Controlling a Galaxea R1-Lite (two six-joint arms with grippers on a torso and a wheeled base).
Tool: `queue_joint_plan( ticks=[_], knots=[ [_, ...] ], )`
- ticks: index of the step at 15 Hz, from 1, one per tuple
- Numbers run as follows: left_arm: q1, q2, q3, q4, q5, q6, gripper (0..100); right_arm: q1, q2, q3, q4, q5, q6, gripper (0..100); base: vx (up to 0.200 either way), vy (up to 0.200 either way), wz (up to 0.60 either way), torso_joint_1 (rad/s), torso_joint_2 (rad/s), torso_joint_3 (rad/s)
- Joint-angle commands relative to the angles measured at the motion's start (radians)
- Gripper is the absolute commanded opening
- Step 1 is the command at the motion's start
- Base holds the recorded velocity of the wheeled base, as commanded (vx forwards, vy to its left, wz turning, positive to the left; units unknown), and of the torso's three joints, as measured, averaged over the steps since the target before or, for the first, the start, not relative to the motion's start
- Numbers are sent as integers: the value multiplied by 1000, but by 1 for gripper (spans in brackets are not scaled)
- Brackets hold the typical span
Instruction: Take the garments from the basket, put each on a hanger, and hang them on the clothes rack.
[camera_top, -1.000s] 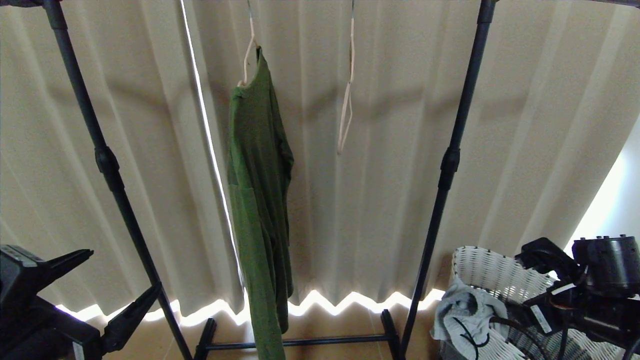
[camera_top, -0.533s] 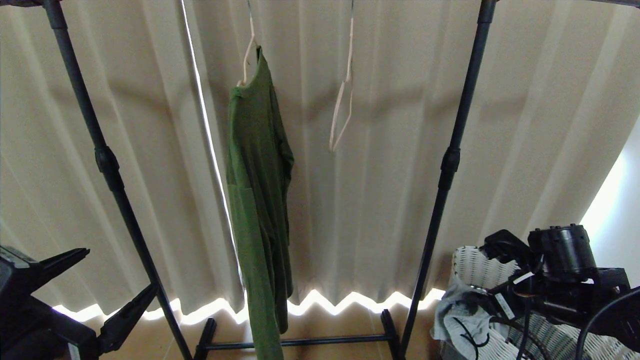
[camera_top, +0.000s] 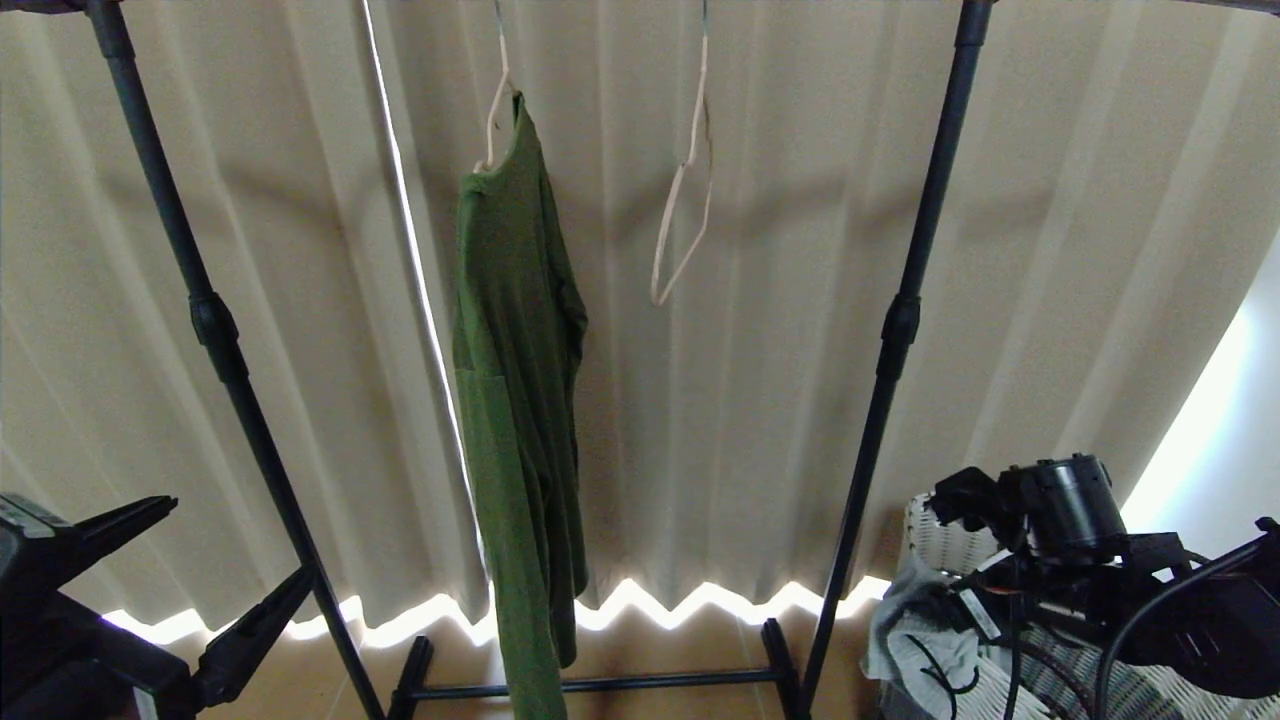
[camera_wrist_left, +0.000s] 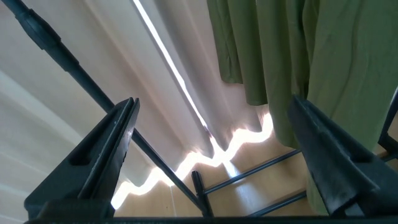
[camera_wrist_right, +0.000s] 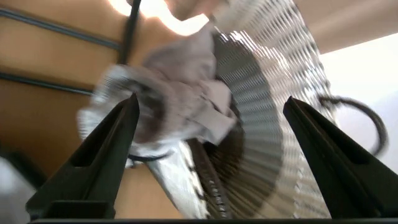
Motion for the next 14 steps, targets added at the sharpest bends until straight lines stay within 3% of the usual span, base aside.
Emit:
queue_joint_plan(
  ticks=[1, 6, 7, 10, 14],
  knots=[
    [0, 1, 0, -1, 0, 0, 100, -7, 39, -1, 0, -6, -1, 100, 0, 0, 0, 0, 0, 0],
    [0, 1, 0, -1, 0, 0, 100, -36, 110, -41, -9, -57, 0, 100, 0, 0, 0, 0, 0, 0],
    [0, 1, 2, -1, 0, 0, 100, -36, 107, -40, -11, -57, 0, 0, 0, 0, 0, 0, 0, 0],
    [0, 1, 6, -1, 0, 0, 100, -35, 72, -34, -14, -58, 4, 0, 0, 0, 0, 0, 0, 0],
    [0, 2, 8, -1, 0, 1, 100, -32, -159, -41, -3, -55, -10, 0, 0, 0, 0, 0, 0, 0]
  ],
)
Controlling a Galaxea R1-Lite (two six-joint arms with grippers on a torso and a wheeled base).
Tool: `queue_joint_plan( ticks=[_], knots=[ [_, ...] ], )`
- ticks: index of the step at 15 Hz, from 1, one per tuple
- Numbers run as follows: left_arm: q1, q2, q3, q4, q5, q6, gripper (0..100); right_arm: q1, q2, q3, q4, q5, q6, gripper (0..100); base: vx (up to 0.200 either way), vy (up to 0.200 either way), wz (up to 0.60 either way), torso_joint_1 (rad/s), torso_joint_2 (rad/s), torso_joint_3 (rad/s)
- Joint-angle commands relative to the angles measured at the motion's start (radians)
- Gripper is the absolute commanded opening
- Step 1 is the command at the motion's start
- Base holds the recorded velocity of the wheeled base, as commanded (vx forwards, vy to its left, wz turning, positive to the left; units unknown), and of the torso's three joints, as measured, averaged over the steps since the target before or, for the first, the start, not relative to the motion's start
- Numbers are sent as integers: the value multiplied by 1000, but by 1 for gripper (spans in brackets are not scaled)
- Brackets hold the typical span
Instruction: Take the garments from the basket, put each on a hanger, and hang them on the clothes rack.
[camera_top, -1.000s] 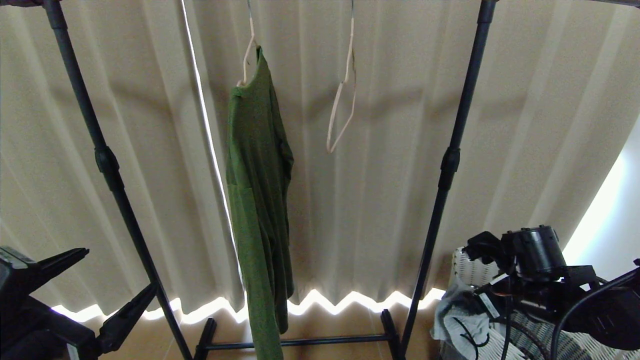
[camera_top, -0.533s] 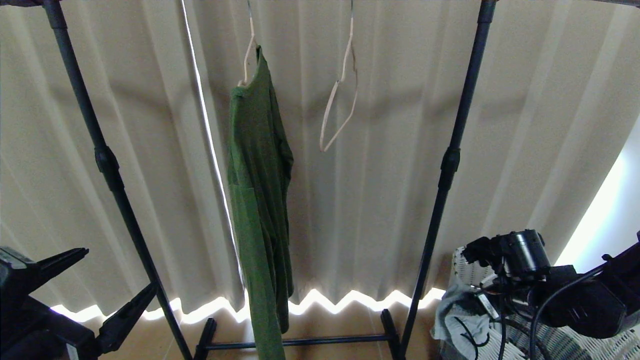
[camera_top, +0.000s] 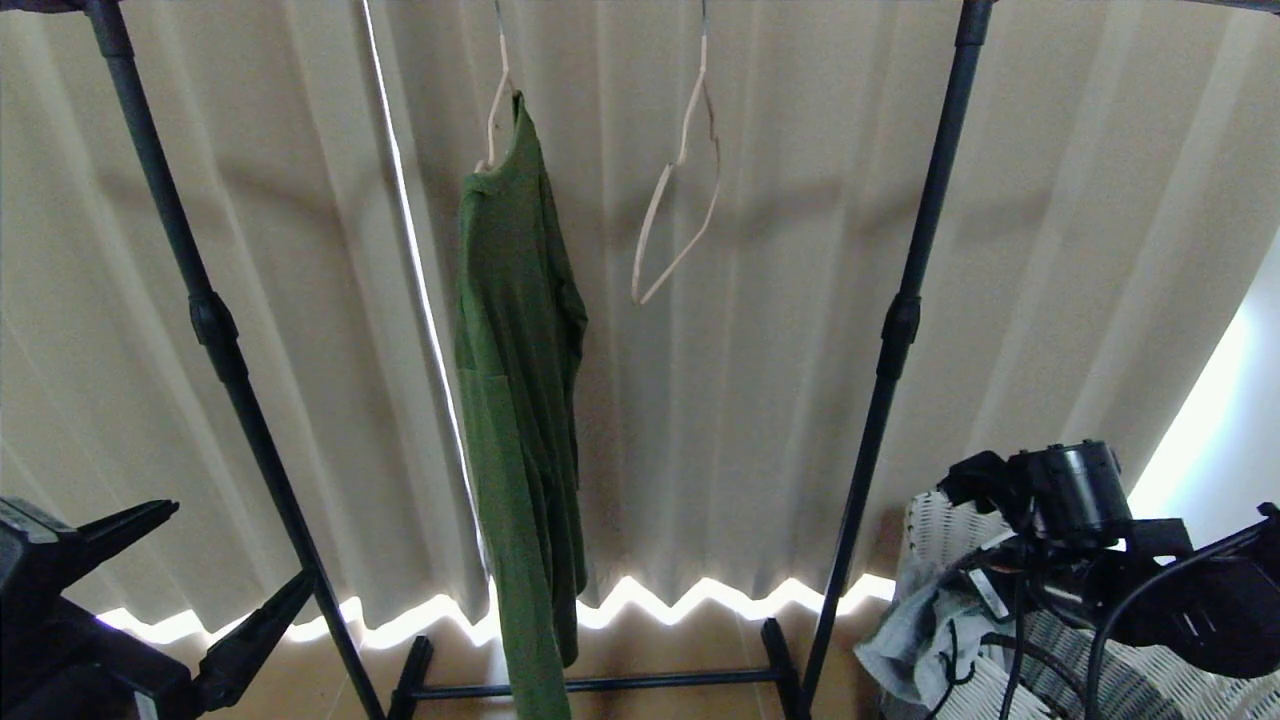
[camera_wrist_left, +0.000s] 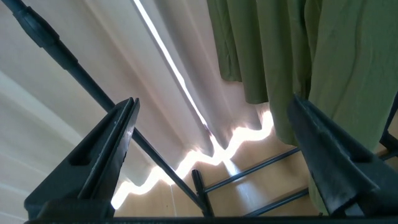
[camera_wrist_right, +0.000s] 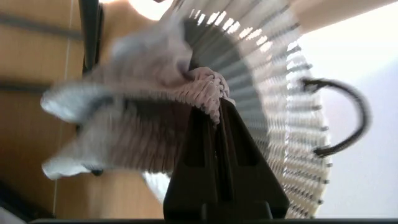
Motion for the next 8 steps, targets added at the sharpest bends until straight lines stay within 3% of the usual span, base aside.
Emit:
queue_joint_plan(
  ticks=[1, 5, 8],
  knots=[
    [0, 3, 2, -1, 0, 0, 100, 2, -202, -8, -3, 9, -14, 0, 0, 0, 0, 0, 0, 0],
    [0, 1, 3, -1, 0, -2, 100, 8, -339, -38, -6, 26, -13, 0, 0, 0, 0, 0, 0, 0],
    [0, 7, 8, -1, 0, 0, 100, 8, -435, -64, -6, 139, -13, 0, 0, 0, 0, 0, 0, 0]
  ],
)
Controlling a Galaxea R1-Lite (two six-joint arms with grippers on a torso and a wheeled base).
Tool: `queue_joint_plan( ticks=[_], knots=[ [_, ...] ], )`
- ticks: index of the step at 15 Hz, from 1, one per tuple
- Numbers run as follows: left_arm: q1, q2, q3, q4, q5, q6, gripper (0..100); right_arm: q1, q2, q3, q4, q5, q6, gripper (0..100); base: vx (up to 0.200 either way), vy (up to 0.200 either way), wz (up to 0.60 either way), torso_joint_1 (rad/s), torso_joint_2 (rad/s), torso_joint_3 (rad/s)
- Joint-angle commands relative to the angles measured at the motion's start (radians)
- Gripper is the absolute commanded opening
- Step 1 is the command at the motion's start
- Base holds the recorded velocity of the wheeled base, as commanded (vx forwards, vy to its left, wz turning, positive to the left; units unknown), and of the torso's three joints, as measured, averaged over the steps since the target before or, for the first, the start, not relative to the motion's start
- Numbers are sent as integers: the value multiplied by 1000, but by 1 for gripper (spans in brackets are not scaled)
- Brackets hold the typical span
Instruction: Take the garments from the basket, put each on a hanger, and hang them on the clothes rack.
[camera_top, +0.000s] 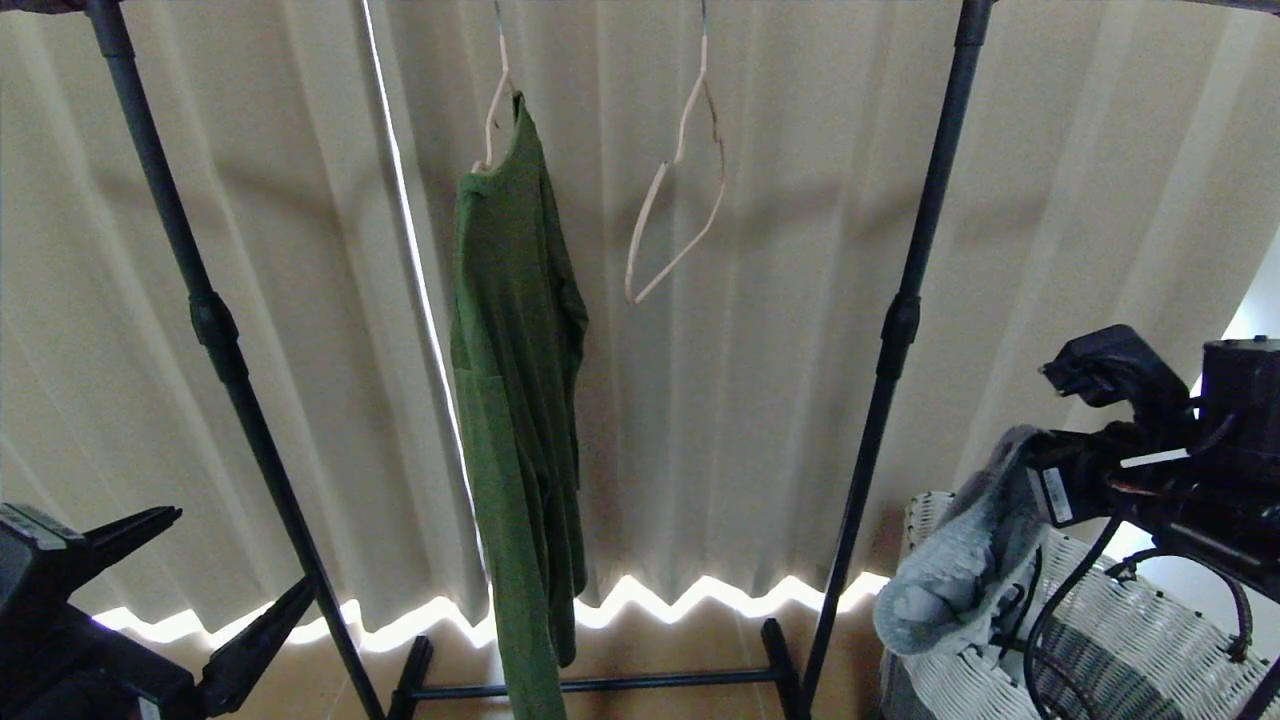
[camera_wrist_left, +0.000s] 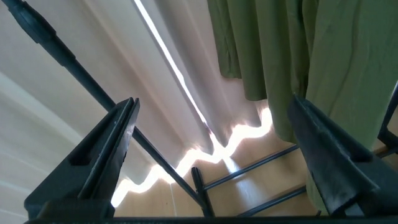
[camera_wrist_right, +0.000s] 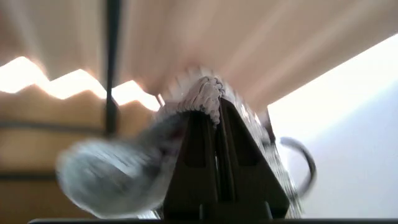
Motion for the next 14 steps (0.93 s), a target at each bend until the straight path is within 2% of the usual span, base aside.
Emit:
queue_joint_plan(
  ticks=[1, 14],
  knots=[
    [0, 4, 0, -1, 1, 1, 100, 3, -103, -7, 0, 29, -1, 0, -200, 0, 0, 2, 7, 2],
    [0, 0, 2, -1, 1, 1, 100, 4, -120, 2, 0, 30, -3, 0, -200, 0, 0, 1, 3, 1]
  ],
)
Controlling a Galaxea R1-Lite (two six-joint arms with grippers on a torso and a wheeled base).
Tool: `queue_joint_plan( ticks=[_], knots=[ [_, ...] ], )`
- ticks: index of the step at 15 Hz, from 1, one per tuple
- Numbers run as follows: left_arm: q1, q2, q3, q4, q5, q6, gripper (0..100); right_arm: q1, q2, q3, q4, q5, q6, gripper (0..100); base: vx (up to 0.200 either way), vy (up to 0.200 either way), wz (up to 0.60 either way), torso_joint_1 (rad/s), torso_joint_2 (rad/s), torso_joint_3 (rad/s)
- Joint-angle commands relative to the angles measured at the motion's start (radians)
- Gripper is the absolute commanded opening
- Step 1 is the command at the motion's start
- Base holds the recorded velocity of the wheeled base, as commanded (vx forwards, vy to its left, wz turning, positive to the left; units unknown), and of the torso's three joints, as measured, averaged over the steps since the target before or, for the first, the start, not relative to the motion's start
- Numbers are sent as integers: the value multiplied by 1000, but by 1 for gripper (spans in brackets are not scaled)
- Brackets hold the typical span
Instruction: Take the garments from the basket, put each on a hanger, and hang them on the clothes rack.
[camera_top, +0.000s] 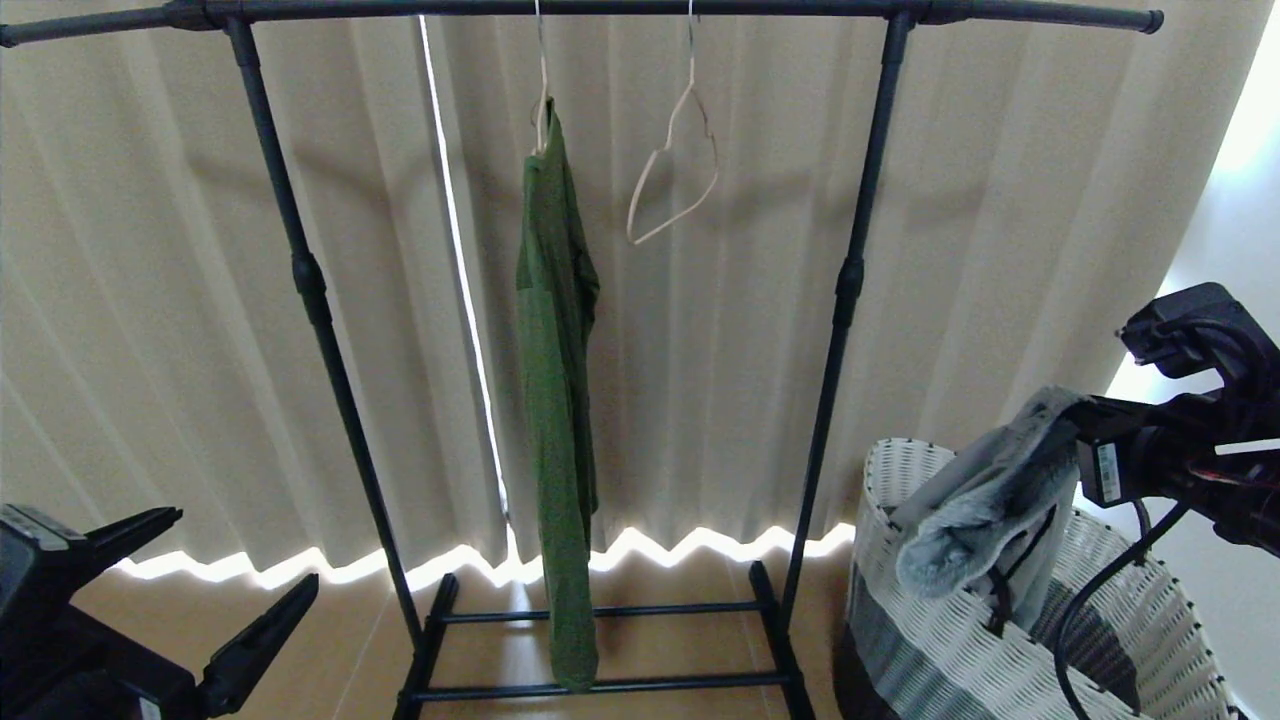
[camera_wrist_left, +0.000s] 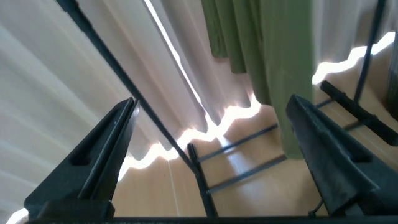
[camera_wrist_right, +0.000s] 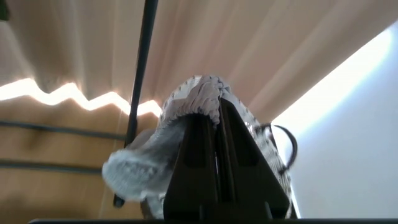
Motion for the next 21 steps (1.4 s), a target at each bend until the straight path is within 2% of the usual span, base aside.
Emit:
queue_joint_plan(
  ticks=[1, 7, 11, 12, 14, 15, 17, 18, 21],
  knots=[
    [-1, 2, 2, 0, 2, 0, 100, 0, 4, 0, 0, 0, -1, 0, 0, 0, 0, 0, 0, 0],
    [-2, 0, 6, 0, 0, 3, 100, 9, 4, -3, 1, -1, -1, 0, 0, 0, 0, 0, 0, 0],
    [-200, -63, 2, -11, 0, -1, 100, 75, -2, 9, -2, 15, 7, 0, 0, 0, 0, 0, 0, 0],
    [-206, -60, -3, -11, -1, -4, 100, 77, -4, 5, -2, 15, 7, 0, 0, 0, 0, 0, 0, 0],
    [-217, -6, -59, -9, -9, -4, 100, 97, -15, -5, -2, 20, 7, 0, 0, 0, 0, 0, 0, 0],
    [-248, 55, -102, -9, -84, -6, 100, 135, -30, 6, -3, 46, 17, 0, 0, 0, 0, 0, 0, 0],
    [-255, 68, -110, -9, -110, -4, 100, 140, -36, 11, -5, 54, 28, 0, 0, 0, 0, 0, 0, 0],
    [-268, 210, -211, -6, -176, -9, 100, 198, -73, 5, -9, 77, 89, 0, 0, 0, 0, 0, 0, 0],
    [-291, 374, -336, -8, -175, -75, 100, 230, -105, -1, -9, 77, 99, 0, 0, 0, 0, 0, 0, 0]
  ],
)
